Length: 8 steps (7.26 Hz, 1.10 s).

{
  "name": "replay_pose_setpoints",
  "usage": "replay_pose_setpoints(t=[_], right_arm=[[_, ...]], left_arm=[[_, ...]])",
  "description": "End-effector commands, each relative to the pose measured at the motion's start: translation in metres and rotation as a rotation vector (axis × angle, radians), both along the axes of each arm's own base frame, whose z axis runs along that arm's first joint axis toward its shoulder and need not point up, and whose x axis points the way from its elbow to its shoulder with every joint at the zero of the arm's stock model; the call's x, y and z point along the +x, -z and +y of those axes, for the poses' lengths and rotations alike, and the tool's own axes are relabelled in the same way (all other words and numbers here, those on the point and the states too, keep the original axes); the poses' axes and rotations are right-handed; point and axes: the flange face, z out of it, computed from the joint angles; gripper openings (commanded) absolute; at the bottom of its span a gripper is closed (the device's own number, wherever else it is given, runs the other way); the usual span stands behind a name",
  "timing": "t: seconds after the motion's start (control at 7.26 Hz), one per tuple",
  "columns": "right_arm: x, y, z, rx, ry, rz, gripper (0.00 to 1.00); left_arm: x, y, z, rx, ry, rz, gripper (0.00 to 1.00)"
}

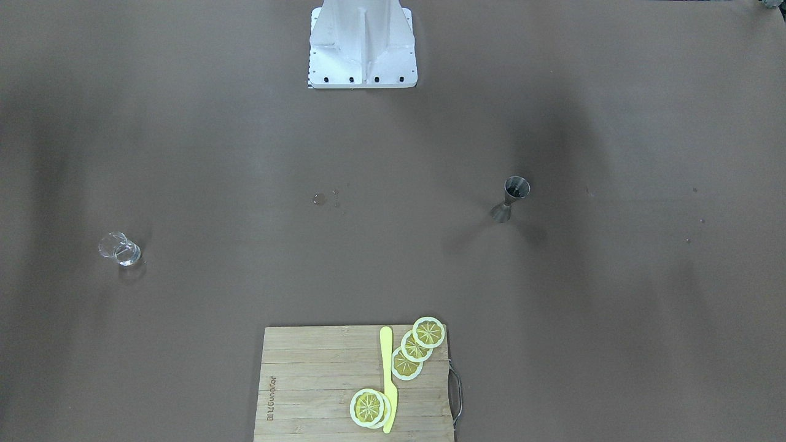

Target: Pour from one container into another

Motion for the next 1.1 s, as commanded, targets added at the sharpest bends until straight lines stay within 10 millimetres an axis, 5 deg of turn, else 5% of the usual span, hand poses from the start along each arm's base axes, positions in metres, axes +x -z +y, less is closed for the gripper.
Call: replay_pose_setpoints(t=[0.0,0.14,0.28,0.69,0.96], right_arm=[[-0.002,0.010,-0.007,0.022,0.002,-0.003,1.00],[-0.003,0.008,-0.006,0.025,0.006,-0.001,1.00],[-0.008,0.005,-0.006,0.037,0.016,0.015,1.00],[-0.012,-0.005,-0.013,0.225,0.062,0.125,1.00],[-0.018,-0.035,-0.025,0.322,0.073,0.115,1.00]], left_arm=[[0.044,0.047,-0.006,-0.040,0.035,0.036,0.98],[0.085,0.087,-0.005,-0.071,0.054,0.044,0.98],[0.088,0.111,0.001,-0.066,0.079,0.063,0.98],[0.137,0.146,0.010,0.008,-0.029,0.084,0.98],[0.180,0.165,0.022,0.064,-0.123,0.104,0.98]])
